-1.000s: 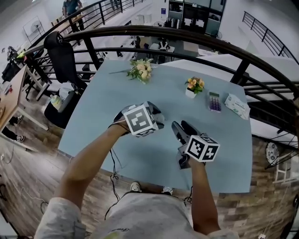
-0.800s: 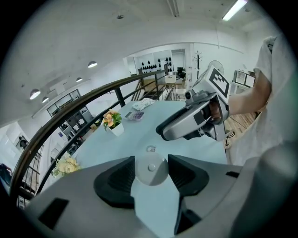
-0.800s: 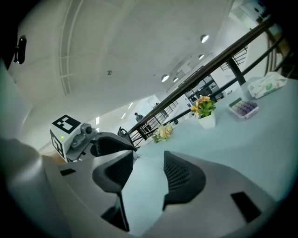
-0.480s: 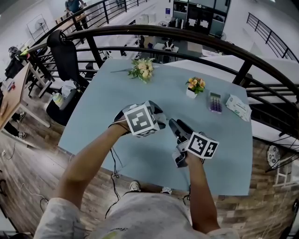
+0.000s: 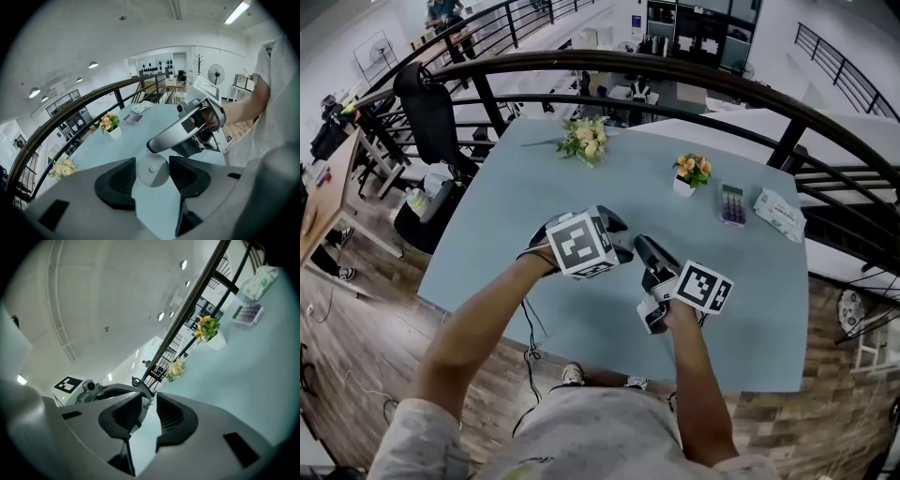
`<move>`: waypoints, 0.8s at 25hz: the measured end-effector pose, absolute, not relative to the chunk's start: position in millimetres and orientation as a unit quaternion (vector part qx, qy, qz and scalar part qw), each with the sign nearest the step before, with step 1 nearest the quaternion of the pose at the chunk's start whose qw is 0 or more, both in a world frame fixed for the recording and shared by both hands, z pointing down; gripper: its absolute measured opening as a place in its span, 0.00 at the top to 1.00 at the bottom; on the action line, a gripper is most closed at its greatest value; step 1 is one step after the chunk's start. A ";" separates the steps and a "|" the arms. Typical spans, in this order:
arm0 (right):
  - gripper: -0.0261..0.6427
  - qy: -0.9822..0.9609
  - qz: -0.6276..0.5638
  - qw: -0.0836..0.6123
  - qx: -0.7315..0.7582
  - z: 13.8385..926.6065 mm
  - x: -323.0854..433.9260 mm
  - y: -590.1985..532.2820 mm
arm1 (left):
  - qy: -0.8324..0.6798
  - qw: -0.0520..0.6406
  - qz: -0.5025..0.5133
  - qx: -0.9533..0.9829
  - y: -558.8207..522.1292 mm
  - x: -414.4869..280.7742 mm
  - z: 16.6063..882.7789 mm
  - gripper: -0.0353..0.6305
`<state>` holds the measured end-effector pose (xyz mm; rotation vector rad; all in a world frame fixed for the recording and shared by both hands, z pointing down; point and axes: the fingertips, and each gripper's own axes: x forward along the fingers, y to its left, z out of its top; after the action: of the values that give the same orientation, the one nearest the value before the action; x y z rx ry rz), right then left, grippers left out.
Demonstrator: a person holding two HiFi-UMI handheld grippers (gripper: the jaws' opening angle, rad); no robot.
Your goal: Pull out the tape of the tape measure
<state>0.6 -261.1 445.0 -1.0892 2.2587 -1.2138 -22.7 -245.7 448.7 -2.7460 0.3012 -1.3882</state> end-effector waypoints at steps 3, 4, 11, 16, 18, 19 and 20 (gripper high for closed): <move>0.85 0.793 -0.439 0.195 -0.375 441.8 -1.9 -261.0 | 0.096 0.025 -0.450 -0.888 -244.3 -23.7 449.9 0.61; 0.87 0.791 -0.443 0.201 -0.372 441.1 -2.2 -260.7 | 0.096 0.023 -0.450 -0.888 -243.8 -24.5 450.4 0.61; 0.90 0.786 -0.453 0.209 -0.365 443.8 -7.2 -258.9 | 0.098 0.022 -0.448 -0.889 -243.7 -28.7 448.9 0.61; 0.92 0.788 -0.451 0.204 -0.367 444.2 -9.3 -257.2 | 0.098 0.021 -0.447 -0.889 -242.0 -30.5 448.7 0.61; 0.93 0.788 -0.451 0.204 -0.366 443.5 -8.9 -256.4 | 0.098 0.021 -0.447 -0.889 -241.1 -30.4 447.9 0.61; 0.93 0.788 -0.451 0.204 -0.366 443.1 -8.3 -256.2 | 0.098 0.022 -0.447 -0.889 -241.0 -30.2 447.6 0.61; 0.93 0.788 -0.451 0.206 -0.365 442.7 -7.9 -256.3 | 0.099 0.022 -0.447 -0.889 -241.2 -30.1 447.4 0.61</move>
<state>-7.9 -256.3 442.7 -1.0174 2.1948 -1.2577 -30.1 -241.2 447.4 -2.7536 0.3063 -1.3845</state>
